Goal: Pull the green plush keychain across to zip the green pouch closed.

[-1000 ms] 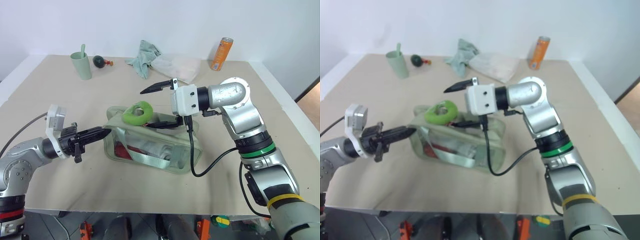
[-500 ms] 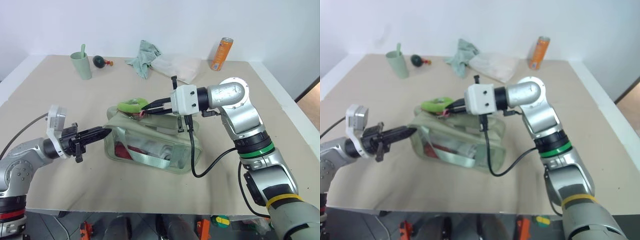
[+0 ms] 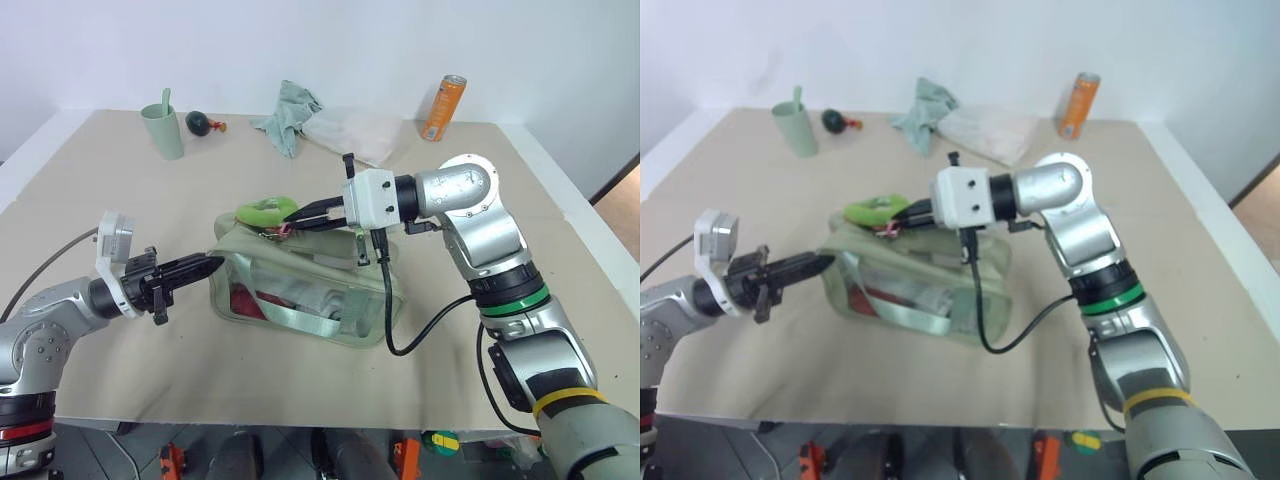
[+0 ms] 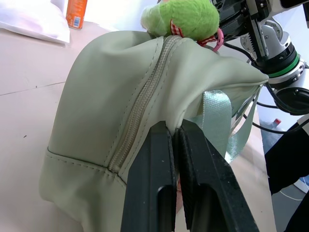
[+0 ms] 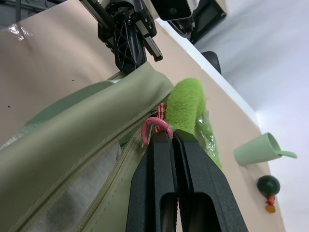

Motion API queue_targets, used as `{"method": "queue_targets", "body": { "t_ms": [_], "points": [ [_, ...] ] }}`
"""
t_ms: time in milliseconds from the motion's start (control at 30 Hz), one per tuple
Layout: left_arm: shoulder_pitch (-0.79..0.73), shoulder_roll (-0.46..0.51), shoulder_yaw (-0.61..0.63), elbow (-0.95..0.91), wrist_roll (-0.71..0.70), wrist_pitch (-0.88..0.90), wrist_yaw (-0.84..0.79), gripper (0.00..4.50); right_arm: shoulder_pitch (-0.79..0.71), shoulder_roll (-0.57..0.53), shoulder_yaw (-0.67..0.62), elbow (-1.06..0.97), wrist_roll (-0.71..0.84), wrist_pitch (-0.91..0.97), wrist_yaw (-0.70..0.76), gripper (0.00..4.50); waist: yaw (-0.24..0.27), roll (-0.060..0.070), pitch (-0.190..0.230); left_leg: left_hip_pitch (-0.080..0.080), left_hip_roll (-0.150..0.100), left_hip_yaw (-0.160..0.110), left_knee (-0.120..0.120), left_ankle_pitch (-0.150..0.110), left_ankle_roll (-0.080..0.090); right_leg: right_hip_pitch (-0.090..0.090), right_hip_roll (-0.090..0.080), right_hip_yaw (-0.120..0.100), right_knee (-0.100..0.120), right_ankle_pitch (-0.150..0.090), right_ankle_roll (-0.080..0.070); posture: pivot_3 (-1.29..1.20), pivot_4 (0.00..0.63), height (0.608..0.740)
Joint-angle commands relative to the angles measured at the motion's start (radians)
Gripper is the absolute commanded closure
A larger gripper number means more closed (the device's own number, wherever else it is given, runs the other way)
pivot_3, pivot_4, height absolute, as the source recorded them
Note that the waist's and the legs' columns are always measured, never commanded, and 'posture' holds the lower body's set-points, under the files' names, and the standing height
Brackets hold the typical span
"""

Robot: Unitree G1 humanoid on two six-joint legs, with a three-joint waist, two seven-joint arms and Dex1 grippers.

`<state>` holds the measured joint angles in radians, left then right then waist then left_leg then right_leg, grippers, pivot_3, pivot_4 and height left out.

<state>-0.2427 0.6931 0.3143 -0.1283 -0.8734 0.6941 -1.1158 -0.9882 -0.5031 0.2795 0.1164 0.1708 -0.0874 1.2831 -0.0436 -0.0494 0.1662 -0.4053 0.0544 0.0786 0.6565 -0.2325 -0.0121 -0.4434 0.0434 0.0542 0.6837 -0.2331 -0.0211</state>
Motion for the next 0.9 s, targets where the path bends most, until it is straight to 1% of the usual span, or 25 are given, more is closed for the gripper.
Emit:
{"method": "queue_targets", "body": {
  "t_ms": [33, 267, 433, 633, 733, 800, 867, 900],
  "points": [
    [-0.006, -0.002, 0.002, -0.021, -0.008, -0.017, -0.003, 4.5, -0.005, -0.04, -0.058, -0.066, 0.045, 0.044, 0.008, 4.45, 0.0, 0.0, 0.0, 0.0, 0.0, 0.0, 0.0, 0.0, 0.0, 0.0, 0.0, 0.0, 0.0, 0.0, 0.0, 0.0, 0.15, 0.74],
    [-0.018, -0.012, -0.011, -0.013, -0.002, -0.021, -0.004, 4.5, 0.048, -0.129, -0.139, -0.173, 0.113, 0.167, -0.018, 4.45, 0.006, 0.0, 0.0, 0.0, -0.001, 0.0, 0.0, 0.0, 0.0, 0.0, -0.001, 0.0, 0.0, 0.0, 0.0, 0.0, 0.15, 0.74],
    [-0.021, -0.012, -0.017, -0.005, -0.004, -0.025, -0.006, 4.5, 0.125, -0.228, -0.214, -0.26, 0.149, 0.264, -0.043, 4.45, 0.015, 0.0, 0.0, 0.0, -0.001, 0.0, 0.0, 0.0, 0.0, 0.001, -0.001, 0.0, 0.0, 0.0, 0.0, 0.0, 0.15, 0.74],
    [-0.028, -0.011, -0.026, 0.008, -0.003, -0.028, -0.009, 4.5, 0.18, -0.331, -0.276, -0.304, 0.142, 0.311, -0.08, 4.45, 0.02, 0.0, 0.0, 0.0, -0.002, 0.0, 0.0, 0.0, 0.0, 0.001, -0.002, 0.0, 0.0, 0.0, 0.001, 0.0, 0.15, 0.74],
    [-0.03, -0.013, -0.028, 0.011, -0.002, -0.029, -0.009, 4.5, 0.186, -0.405, -0.31, -0.269, 0.108, 0.288, -0.086, 4.45, 0.02, 0.0, 0.0, 0.0, -0.002, 0.0, 0.0, 0.0, 0.0, 0.001, -0.002, 0.0, 0.0, 0.0, 0.001, 0.0, 0.15, 0.74],
    [-0.03, -0.015, -0.03, 0.013, -0.001, -0.032, -0.009, 4.5, 0.203, -0.498, -0.355, -0.219, 0.068, 0.269, -0.085, 4.45, 0.022, 0.0, 0.0, 0.0, -0.003, 0.0, 0.0, 0.0, 0.0, 0.001, -0.002, 0.0, 0.0, 0.0, 0.001, 0.0, 0.15, 0.74],
    [-0.027, -0.017, -0.03, 0.013, 0.0, -0.033, -0.009, 4.5, 0.228, -0.566, -0.382, -0.193, 0.047, 0.254, -0.084, 4.45, 0.024, 0.001, 0.0, 0.0, -0.004, -0.001, 0.0, 0.0, 0.001, 0.001, -0.003, 0.0, 0.0, -0.001, 0.001, 0.0, 0.15, 0.74],
    [-0.024, -0.018, -0.029, 0.011, -0.001, -0.034, -0.008, 4.5, 0.276, -0.61, -0.414, -0.188, 0.043, 0.266, -0.077, 4.45, 0.024, 0.001, 0.0, 0.0, -0.004, 0.0, 0.0, 0.0, 0.001, 0.001, -0.003, 0.0, 0.0, -0.001, 0.001, 0.0, 0.15, 0.74]
  ]
}}
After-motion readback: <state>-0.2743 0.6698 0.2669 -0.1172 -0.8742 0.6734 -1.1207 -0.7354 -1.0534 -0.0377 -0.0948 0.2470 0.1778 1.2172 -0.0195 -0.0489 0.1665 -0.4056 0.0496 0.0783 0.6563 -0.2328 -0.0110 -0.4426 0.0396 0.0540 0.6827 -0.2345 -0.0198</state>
